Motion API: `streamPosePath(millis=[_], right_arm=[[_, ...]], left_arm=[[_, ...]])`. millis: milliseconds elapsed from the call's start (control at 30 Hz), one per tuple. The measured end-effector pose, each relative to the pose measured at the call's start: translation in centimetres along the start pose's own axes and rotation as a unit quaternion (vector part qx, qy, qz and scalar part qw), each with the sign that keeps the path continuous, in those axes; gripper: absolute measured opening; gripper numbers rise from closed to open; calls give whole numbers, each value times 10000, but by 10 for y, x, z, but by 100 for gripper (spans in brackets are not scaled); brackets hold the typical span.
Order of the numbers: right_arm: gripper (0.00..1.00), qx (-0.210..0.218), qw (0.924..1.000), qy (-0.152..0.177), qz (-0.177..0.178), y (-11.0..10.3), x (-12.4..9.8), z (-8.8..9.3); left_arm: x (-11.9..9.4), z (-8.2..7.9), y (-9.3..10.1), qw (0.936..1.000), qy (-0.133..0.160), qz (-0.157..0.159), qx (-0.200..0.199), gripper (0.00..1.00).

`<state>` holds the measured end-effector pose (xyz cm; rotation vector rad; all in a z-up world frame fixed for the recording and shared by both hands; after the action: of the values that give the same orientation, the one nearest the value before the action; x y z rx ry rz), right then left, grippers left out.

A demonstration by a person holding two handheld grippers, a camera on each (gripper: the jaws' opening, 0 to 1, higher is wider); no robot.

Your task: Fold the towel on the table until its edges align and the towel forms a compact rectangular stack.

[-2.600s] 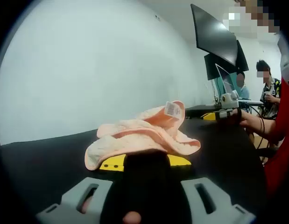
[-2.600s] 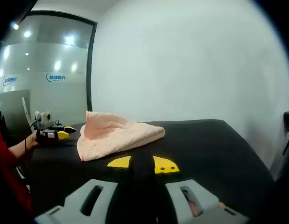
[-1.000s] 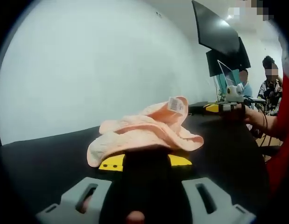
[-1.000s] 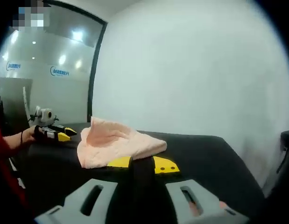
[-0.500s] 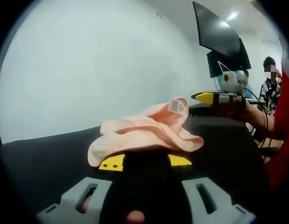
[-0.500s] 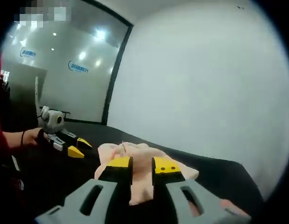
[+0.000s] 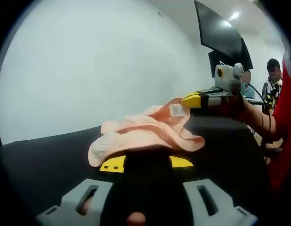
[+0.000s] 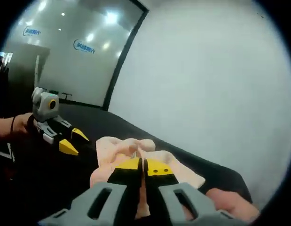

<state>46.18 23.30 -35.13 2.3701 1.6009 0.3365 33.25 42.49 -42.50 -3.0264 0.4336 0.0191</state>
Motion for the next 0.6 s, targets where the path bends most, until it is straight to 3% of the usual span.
streamPosePath(millis=[167,267,400,600], right_arm=[[0,147,9984,306,458,28,-22,-11],[0,482,9967,279,582,44,-42,-14],[0,346,9925,322,1124,74,-73,-20],[0,547,9843,325,1648,111,-110,-18]], left_arm=[[1,0,0,10000,-30,24,1,31],[0,0,1,10000,-22,16,24,31],[0,0,0,10000,-26,2,-10,31],[0,1,1,10000,-56,25,45,31]])
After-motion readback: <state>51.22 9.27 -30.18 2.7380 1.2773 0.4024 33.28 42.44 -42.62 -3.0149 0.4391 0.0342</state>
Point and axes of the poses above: the point that each gripper's makers call its tool centre point, and the gripper's own axes: x roughly forward along the fingers, y roughly to its right, z roughly out of its underside, the point moved 7 cm from there along -x, roughly backward along the fingers, and after that the axes turned 4 degrees about y, right-handed, at the moved point
